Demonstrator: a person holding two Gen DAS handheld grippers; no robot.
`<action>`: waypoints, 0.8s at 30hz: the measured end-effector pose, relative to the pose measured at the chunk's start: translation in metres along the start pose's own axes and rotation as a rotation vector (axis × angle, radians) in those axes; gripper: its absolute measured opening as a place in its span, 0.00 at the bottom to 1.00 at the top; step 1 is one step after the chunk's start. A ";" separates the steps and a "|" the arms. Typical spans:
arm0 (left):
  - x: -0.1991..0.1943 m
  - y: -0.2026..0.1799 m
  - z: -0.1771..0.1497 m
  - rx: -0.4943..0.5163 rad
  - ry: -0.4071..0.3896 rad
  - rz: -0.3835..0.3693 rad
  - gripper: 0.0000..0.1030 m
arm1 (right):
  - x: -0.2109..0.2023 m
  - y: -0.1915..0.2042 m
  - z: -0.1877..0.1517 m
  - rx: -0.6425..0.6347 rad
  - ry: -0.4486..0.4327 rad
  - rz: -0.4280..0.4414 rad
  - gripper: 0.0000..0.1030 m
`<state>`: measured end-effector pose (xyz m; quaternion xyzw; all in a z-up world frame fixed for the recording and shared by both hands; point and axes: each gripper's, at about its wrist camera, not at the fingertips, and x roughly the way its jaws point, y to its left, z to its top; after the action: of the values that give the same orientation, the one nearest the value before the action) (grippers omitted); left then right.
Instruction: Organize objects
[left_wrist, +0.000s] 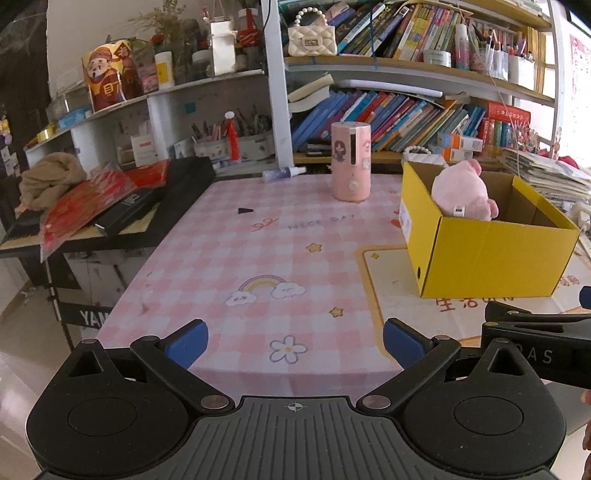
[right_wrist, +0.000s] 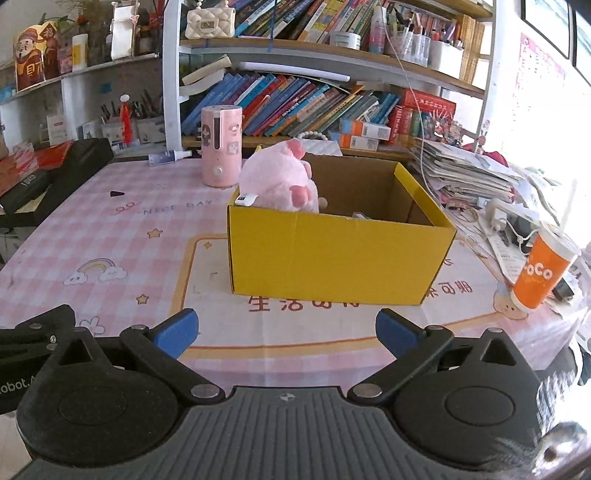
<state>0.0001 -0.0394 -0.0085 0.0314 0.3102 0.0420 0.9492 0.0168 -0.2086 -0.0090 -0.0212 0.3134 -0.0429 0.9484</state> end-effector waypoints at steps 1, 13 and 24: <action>-0.001 0.001 -0.001 0.001 0.002 0.001 0.99 | -0.001 0.001 -0.001 0.001 -0.001 -0.004 1.00; -0.005 0.008 -0.008 -0.005 0.025 -0.001 0.99 | -0.011 0.010 -0.009 -0.010 0.002 -0.029 1.00; -0.006 0.010 -0.009 -0.013 0.031 0.007 0.99 | -0.012 0.010 -0.011 -0.013 0.006 -0.036 1.00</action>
<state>-0.0108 -0.0297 -0.0116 0.0257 0.3246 0.0478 0.9443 0.0010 -0.1977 -0.0113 -0.0329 0.3158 -0.0579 0.9465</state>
